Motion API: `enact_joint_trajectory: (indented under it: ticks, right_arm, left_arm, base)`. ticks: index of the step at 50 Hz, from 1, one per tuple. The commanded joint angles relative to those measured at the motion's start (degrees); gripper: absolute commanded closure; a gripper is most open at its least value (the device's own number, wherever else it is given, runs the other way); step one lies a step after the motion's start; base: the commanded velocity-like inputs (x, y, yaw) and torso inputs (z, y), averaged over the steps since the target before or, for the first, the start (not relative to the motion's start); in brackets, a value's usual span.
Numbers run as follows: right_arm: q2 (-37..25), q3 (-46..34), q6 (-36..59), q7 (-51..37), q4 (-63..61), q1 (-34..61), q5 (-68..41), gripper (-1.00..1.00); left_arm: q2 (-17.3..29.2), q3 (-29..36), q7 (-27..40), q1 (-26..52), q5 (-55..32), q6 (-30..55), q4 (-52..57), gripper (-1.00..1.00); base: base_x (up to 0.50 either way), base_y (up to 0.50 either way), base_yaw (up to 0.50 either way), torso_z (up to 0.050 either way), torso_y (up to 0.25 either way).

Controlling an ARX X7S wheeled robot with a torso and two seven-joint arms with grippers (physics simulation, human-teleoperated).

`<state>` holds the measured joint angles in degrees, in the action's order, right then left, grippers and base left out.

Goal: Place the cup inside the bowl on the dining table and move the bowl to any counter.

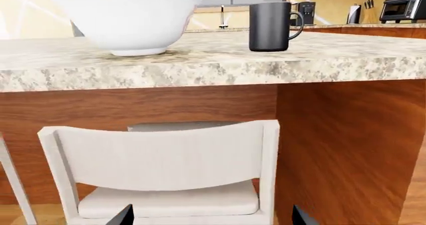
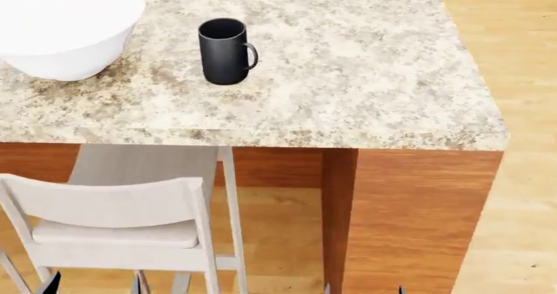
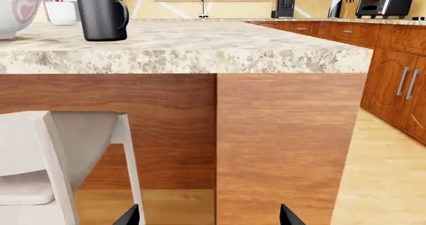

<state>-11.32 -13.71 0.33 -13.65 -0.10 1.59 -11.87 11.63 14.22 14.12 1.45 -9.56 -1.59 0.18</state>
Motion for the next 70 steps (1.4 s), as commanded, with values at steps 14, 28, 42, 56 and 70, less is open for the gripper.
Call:
enact_joint_trajectory:
  ticks: [14,28,42,56,70]
  right_arm:
    - [-0.56,-0.76,-0.57,-0.60,0.49,0.25,-0.03,-1.00]
    - [-0.75,-0.80,-1.55,-1.19,0.37,-0.02,-0.23,-1.00]
    - [-0.69,-0.29,-2.91,-1.90,0.57,-0.35,-1.03,-1.00]
    - [-0.88,-0.82,-2.75,-1.68,1.19,0.08,-1.66,-1.00]
    - [-1.49,-1.10,-2.59,-2.29,0.21,-0.12,-1.52,-1.00]
  left_arm:
    - [0.43,0.59,0.63,0.17,-0.52,-0.10,-0.05,-1.00]
    - [0.64,1.06,0.99,0.32,-0.64,-0.08,0.09,-1.00]
    - [0.91,1.44,1.24,0.30,-0.87,-0.40,0.21,-1.00]
    - [1.31,1.65,2.10,0.17,0.01,-2.22,0.06,-1.00]
    - [1.24,2.28,2.73,0.64,0.14,-2.00,0.55,-1.00]
  base:
    - [0.00,0.50,0.00,0.000,0.000]
    - [0.18,0.50,0.00,0.000,0.000]
    - [0.11,0.34,0.00,0.000,0.000]
    - [0.00,0.00,0.00,0.001,0.000]
    - [0.00,0.00,0.00,0.050,0.000]
